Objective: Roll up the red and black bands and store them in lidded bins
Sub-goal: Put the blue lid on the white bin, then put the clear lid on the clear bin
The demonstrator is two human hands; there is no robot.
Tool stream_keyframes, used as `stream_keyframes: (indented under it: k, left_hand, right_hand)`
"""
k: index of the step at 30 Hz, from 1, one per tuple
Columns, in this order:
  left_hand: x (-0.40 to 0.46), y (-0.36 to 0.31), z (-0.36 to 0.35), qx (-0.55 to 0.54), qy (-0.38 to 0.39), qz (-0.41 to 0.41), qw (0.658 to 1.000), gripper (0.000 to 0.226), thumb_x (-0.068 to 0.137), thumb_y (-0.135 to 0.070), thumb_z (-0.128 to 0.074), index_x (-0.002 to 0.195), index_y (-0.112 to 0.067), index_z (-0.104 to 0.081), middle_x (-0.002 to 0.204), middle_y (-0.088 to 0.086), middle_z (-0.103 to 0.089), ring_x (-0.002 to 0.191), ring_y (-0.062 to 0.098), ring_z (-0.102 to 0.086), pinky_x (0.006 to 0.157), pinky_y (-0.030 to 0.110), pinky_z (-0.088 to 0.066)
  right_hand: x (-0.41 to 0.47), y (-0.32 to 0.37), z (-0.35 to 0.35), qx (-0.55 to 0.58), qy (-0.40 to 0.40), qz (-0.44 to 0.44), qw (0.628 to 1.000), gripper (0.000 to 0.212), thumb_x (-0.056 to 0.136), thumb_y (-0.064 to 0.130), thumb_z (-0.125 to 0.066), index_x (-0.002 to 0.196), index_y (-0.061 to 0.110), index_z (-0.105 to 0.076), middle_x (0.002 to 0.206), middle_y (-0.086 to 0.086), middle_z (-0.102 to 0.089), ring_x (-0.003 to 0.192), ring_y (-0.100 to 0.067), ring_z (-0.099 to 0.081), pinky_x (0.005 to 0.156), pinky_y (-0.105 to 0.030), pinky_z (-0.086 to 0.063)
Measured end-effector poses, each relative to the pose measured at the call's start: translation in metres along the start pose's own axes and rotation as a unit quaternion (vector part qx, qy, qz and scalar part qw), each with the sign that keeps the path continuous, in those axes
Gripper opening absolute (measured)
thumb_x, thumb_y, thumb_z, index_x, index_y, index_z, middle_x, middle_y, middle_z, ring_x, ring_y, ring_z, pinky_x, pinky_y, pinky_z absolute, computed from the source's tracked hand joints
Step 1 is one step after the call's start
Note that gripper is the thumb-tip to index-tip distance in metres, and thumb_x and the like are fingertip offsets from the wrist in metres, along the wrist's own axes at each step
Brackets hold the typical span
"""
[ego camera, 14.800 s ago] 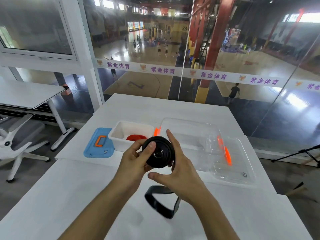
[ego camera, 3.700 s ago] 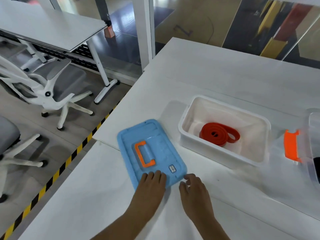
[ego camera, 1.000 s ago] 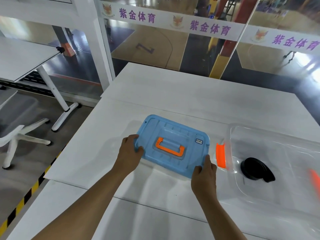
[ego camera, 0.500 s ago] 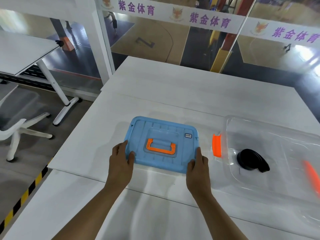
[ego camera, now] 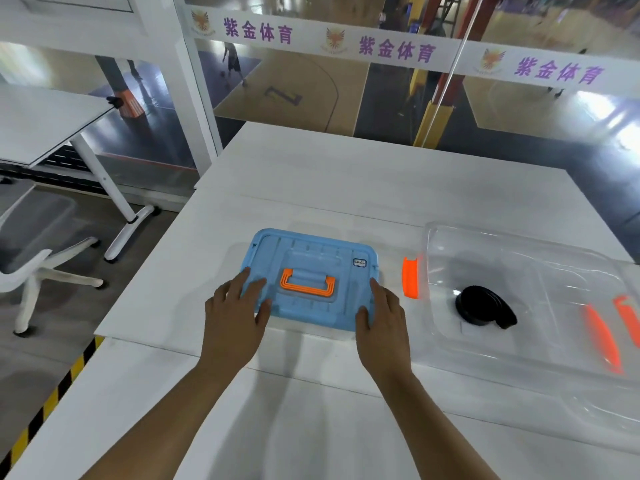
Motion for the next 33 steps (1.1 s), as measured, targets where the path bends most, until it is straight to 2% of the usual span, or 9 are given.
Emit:
stream_keyframes:
  k: [5, 9, 14, 22, 29, 33]
  left_hand:
    - [-0.022, -0.058, 0.018, 0.007, -0.008, -0.079, 0.997, 0.036, 0.095, -0.038, -0.052, 0.126, -0.024, -0.063, 0.146, 0.004, -0.056, 0.122, 0.034, -0.058, 0.096, 0.048, -0.048]
    - [-0.043, -0.11, 0.026, 0.001, -0.014, -0.115, 0.993, 0.033, 0.093, -0.03, -0.066, 0.124, -0.023, -0.065, 0.138, 0.001, -0.061, 0.118, 0.03, -0.06, 0.094, 0.044, -0.049]
    - [-0.071, -0.176, 0.018, -0.018, -0.002, -0.147, 0.989, 0.029, 0.092, -0.031, -0.062, 0.119, -0.023, -0.066, 0.131, 0.0, -0.064, 0.118, 0.027, -0.06, 0.097, 0.042, -0.048]
    - [-0.126, -0.287, -0.035, -0.057, 0.075, -0.171, 0.981, 0.03, 0.094, -0.029, -0.062, 0.124, -0.025, -0.065, 0.135, 0.0, -0.062, 0.124, 0.026, -0.057, 0.103, 0.041, -0.045]
    - [-0.178, -0.384, -0.103, -0.061, 0.13, -0.218, 0.965, 0.03, 0.092, -0.029, -0.063, 0.121, -0.026, -0.066, 0.13, -0.003, -0.063, 0.12, 0.023, -0.059, 0.101, 0.036, -0.045]
    - [-0.2, -0.437, -0.147, -0.052, 0.166, -0.248, 0.953, 0.031, 0.09, -0.029, -0.066, 0.121, -0.027, -0.067, 0.131, -0.005, -0.064, 0.122, 0.021, -0.059, 0.101, 0.035, -0.046]
  right_hand:
    - [-0.02, 0.011, 0.025, 0.02, -0.015, 0.06, 0.998, 0.053, 0.102, 0.023, -0.057, 0.154, 0.021, -0.043, 0.152, -0.001, -0.048, 0.132, -0.021, -0.049, 0.109, -0.042, -0.049]
    - [-0.039, 0.004, 0.062, 0.026, -0.044, 0.087, 0.995, 0.054, 0.1, 0.019, -0.059, 0.153, 0.023, -0.046, 0.153, 0.001, -0.048, 0.138, -0.02, -0.045, 0.115, -0.04, -0.042]
    - [-0.061, -0.027, 0.114, 0.036, -0.066, 0.085, 0.994, 0.055, 0.099, 0.017, -0.06, 0.152, 0.024, -0.048, 0.15, 0.002, -0.05, 0.137, -0.018, -0.045, 0.115, -0.037, -0.042]
    - [-0.097, -0.128, 0.193, 0.022, -0.088, 0.032, 0.995, 0.052, 0.099, 0.016, -0.06, 0.15, 0.024, -0.05, 0.145, 0.005, -0.053, 0.131, -0.014, -0.047, 0.11, -0.033, -0.043]
    - [-0.118, -0.243, 0.247, 0.005, -0.083, -0.035, 0.996, 0.052, 0.098, 0.015, -0.06, 0.148, 0.024, -0.051, 0.143, 0.005, -0.055, 0.129, -0.014, -0.047, 0.109, -0.027, -0.036]
    - [-0.124, -0.307, 0.268, -0.001, -0.083, -0.073, 0.994, 0.052, 0.098, 0.015, -0.062, 0.148, 0.024, -0.052, 0.144, 0.005, -0.055, 0.131, -0.015, -0.048, 0.11, -0.03, -0.04]
Point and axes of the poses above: each hand's wrist, its own x-axis towards the middle knuckle, its own z-axis out of the back of the hand, y = z × x, the point moved 7 cm from there along x, towards the middle knuckle
